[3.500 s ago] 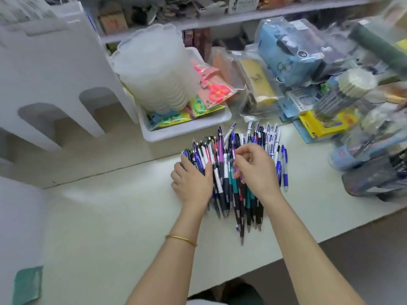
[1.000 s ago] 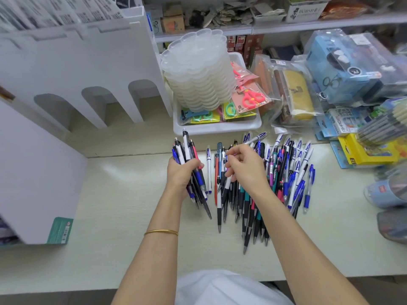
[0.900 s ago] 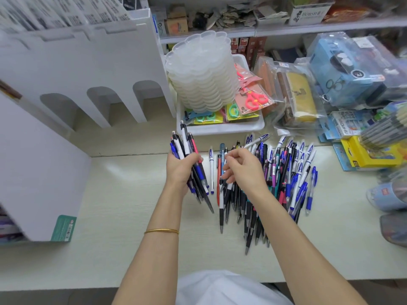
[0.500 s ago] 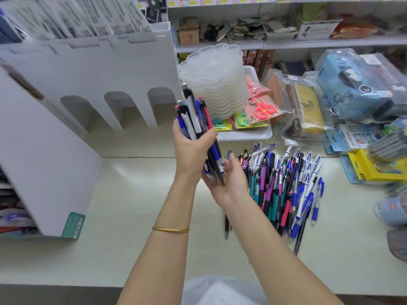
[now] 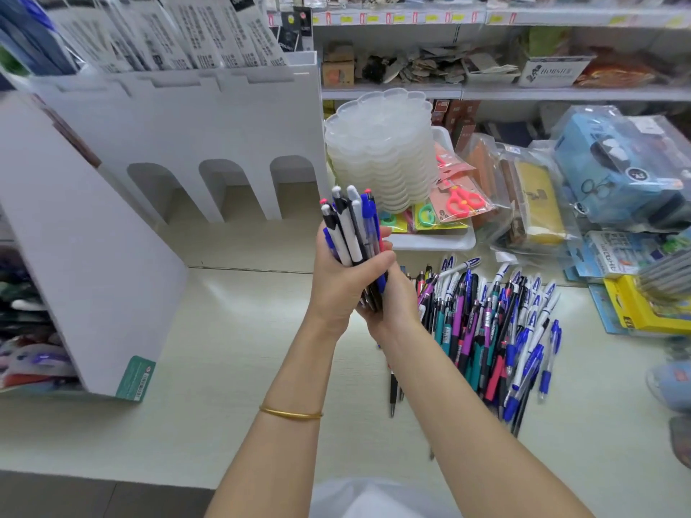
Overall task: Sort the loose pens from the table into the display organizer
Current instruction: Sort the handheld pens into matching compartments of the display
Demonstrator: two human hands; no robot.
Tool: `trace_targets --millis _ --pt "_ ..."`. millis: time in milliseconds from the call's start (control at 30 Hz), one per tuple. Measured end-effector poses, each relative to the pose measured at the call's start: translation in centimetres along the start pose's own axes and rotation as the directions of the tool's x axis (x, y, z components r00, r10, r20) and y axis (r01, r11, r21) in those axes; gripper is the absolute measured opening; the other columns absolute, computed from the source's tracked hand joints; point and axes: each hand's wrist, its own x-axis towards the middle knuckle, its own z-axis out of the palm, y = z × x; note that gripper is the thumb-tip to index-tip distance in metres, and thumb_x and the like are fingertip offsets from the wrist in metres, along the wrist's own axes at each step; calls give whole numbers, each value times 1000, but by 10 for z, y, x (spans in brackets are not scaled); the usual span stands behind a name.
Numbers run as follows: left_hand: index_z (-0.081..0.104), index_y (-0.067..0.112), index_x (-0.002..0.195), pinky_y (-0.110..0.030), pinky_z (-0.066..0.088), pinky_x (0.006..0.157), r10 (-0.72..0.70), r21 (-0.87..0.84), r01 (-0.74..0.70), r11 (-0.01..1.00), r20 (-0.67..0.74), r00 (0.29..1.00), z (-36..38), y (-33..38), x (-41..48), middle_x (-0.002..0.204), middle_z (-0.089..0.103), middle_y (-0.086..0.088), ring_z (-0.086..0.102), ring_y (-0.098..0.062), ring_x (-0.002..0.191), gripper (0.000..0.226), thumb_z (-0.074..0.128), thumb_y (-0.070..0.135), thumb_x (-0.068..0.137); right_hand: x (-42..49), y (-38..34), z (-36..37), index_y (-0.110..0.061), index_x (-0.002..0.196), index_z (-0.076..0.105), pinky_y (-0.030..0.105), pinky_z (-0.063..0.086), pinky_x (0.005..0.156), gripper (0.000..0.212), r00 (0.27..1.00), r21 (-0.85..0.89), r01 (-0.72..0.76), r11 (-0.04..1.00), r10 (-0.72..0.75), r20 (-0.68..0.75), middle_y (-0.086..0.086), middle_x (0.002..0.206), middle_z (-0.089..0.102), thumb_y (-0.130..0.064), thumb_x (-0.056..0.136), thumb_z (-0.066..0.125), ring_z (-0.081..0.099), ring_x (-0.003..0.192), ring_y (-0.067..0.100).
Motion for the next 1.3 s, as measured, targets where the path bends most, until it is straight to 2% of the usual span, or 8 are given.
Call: trace_targets --millis 267,367,433,567,767,967,1067,1300 --pt "57 7 115 -24 57 77 -15 107 28 994 -122 992 -15 -11 -7 92 71 -1 71 -10 88 50 76 -11 72 3 25 6 -24 105 70 25 51 63 27 996 -71 6 997 1 93 -3 95 74 -35 96 47 69 84 11" --pt "59 12 108 -22 55 68 7 169 21 985 -163 987 -26 -17 -8 82 69 6 70 -9 78 44 77 -7 73 3 27 4 -28 103 69 33 57 71 31 995 -394 -5 919 44 92 -8 97 72 -43 96 44 67 94 11" --pt "56 21 102 -21 53 63 24 216 13 976 -171 985 -38 -26 -10 82 68 6 67 -9 73 44 77 -6 74 6 26 -4 -24 102 67 38 53 90 23 989 -534 145 833 -131 64 -7 106 67 -31 97 45 61 109 17" --pt "49 32 95 -10 48 70 40 306 19 952 -185 982 -57 -51 -17 81 65 25 63 10 76 51 74 -7 76 0 26 -8 -24 104 68 30 46 100 28 908 -426 416 803 -345 236 -2 112 68 -9 99 45 60 113 14" --pt "48 37 98 -10 47 71 31 403 49 914 -191 981 -76 -79 -16 92 64 17 62 6 80 53 79 1 73 4 55 -14 -31 106 64 37 48 99 33 906 -575 423 700 -308 292 -22 100 66 -9 101 41 61 104 4" --pt "49 39 110 -21 52 84 7 387 37 921 -112 994 -90 -87 -16 106 65 8 66 -5 95 59 79 7 71 5 68 -14 -33 104 63 17 40 93 36 859 -648 510 566 -380 343 -17 105 59 -4 98 43 52 109 2" --pt "52 21 118 -30 54 84 -33 363 62 930 -86 996 -93 -94 -15 103 67 5 68 -11 94 56 76 12 68 7 72 -16 -20 107 65 11 37 88 33 862 -693 499 520 -375 340 -19 100 54 2 96 43 49 104 2" --pt "52 18 109 -18 49 77 -53 348 57 936 -19 998 -97 -90 -13 88 66 18 66 -3 87 47 75 7 70 3 77 -12 -17 121 63 10 39 91 39 876 -700 476 532 -359 323 -21 105 58 4 94 43 53 108 2"
